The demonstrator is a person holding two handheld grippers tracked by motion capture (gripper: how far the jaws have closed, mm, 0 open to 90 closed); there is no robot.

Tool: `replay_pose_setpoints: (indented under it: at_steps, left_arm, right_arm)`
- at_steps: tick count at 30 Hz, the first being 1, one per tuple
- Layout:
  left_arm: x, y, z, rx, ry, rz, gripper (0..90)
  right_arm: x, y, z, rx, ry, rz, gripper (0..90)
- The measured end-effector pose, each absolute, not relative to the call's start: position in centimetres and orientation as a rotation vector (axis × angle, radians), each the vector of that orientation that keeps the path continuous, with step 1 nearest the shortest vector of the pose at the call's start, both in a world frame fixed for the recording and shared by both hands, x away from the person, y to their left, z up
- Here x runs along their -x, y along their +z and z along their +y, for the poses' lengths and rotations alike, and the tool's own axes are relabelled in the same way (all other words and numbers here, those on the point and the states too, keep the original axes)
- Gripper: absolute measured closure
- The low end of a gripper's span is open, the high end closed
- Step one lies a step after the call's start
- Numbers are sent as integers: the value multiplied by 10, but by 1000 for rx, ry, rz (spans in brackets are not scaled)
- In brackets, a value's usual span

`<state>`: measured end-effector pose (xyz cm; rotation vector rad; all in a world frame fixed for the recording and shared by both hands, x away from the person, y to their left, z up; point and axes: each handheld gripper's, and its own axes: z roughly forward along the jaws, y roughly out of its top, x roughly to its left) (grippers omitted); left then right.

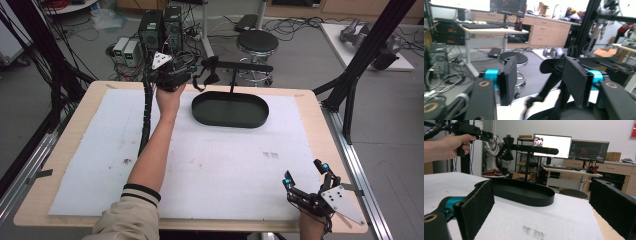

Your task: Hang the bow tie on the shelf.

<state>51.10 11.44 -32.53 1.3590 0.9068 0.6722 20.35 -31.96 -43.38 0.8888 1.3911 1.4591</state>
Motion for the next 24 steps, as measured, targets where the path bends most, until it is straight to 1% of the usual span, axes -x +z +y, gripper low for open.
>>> replay_pose_setpoints:
  at_steps: [4, 7, 8, 10, 15, 20, 24]
  left_arm:
    - [-497, -320, 125, -1353, 726, 854, 352]
    - [-485, -315, 131, -1364, 755, 832, 234]
    - [-485, -315, 131, -1364, 755, 832, 221]
    - [-467, -312, 140, -1357, 775, 811, 180]
    - [-430, -306, 160, -1343, 820, 781, 163]
    - [-389, -297, 184, -1310, 805, 784, 135]
    - [-346, -291, 205, -1298, 871, 755, 132]
  right_arm:
    - [-203, -434, -320, -887, 1456, 1388, 52]
    - [-203, -434, -319, -888, 1455, 1386, 51]
    - [-203, -433, -319, -884, 1455, 1386, 51]
    - [-202, -433, -319, -884, 1454, 1382, 51]
    - [-203, -434, -320, -895, 1442, 1375, 51]
    - [-202, -434, -321, -907, 1445, 1360, 51]
    - [-202, -432, -321, -932, 1443, 1338, 51]
